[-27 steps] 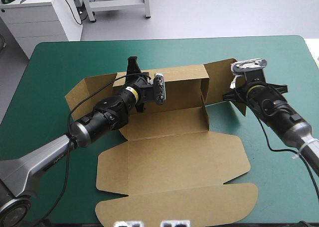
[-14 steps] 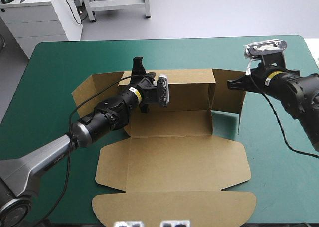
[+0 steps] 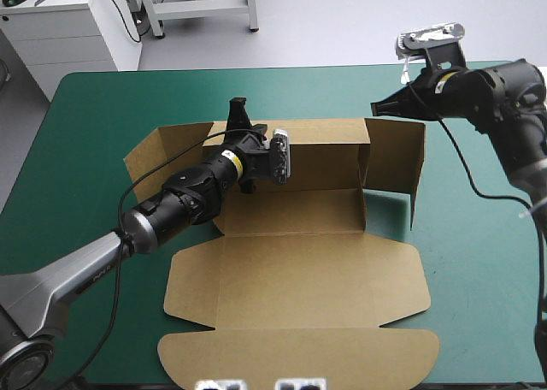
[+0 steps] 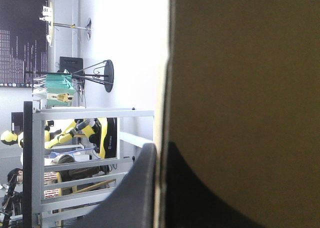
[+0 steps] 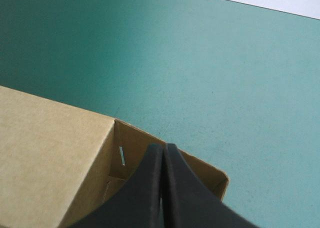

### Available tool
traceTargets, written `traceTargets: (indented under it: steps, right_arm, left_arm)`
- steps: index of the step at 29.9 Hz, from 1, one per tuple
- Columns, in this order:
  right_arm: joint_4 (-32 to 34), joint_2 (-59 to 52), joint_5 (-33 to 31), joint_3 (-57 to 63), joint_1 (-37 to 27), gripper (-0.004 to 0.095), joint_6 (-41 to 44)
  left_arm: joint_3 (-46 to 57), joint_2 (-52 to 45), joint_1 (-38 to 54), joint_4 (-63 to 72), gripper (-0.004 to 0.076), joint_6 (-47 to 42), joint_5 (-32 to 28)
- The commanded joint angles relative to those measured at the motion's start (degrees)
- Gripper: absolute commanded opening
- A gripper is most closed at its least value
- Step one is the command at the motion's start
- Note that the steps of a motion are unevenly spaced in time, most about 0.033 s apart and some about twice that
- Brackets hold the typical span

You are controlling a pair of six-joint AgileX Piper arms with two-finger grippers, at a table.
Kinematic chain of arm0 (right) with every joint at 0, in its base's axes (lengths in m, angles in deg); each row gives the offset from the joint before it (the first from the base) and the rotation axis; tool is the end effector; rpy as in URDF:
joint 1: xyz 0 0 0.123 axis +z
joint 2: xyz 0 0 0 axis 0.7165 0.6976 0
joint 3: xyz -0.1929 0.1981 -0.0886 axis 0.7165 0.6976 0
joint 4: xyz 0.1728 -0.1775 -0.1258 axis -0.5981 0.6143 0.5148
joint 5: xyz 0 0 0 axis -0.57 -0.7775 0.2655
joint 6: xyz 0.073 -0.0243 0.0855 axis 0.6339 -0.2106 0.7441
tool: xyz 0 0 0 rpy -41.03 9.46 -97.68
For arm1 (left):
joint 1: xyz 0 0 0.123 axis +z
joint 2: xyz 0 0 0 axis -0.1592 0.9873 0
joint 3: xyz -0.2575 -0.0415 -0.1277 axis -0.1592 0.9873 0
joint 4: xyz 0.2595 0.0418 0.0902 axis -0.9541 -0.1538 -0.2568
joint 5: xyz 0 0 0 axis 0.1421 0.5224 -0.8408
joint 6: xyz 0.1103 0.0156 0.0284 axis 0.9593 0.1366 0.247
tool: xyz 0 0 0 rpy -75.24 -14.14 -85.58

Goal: Fold the box

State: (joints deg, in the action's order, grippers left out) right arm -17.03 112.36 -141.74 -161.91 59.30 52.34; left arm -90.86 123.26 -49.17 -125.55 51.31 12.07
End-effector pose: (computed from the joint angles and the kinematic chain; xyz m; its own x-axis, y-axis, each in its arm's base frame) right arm 0.3574 0.0842 0.4447 -0.6277 -0.1604 -0.7617 -0.2286 0.9734 -0.0166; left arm 0.3293 -0.2452 0.3021 0.3612 0.9072 -0.2158 0.4397 0.0383 0.8973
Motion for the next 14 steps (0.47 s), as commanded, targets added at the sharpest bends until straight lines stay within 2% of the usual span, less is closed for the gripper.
traceTargets:
  steps: [1,6,11,14]
  right_arm:
    - [0.1,4.0,-1.7,-8.4,-0.3,-0.0020,-0.6]
    - [-1.0,12.7,-7.4,-18.7,-0.3,-0.0020,-0.3]
    - [-10.3,19.1,-7.7,-25.3,-4.0,-0.0020,0.0]
    - [-14.9,22.8,-11.2,-27.7,-7.1,-0.0020,0.0]
  left_arm:
    - [-1.6,-2.7,-0.2,-1.2,-0.0008,-1.0,-1.9]
    - [-1.6,-2.7,-0.2,-1.0,-0.0008,-1.0,-1.7]
    - [-1.6,-2.7,-0.2,-1.0,-0.0008,-1.0,-1.7]
    - [-1.6,-2.7,-0.2,-1.0,-0.0008,-1.0,-1.8]
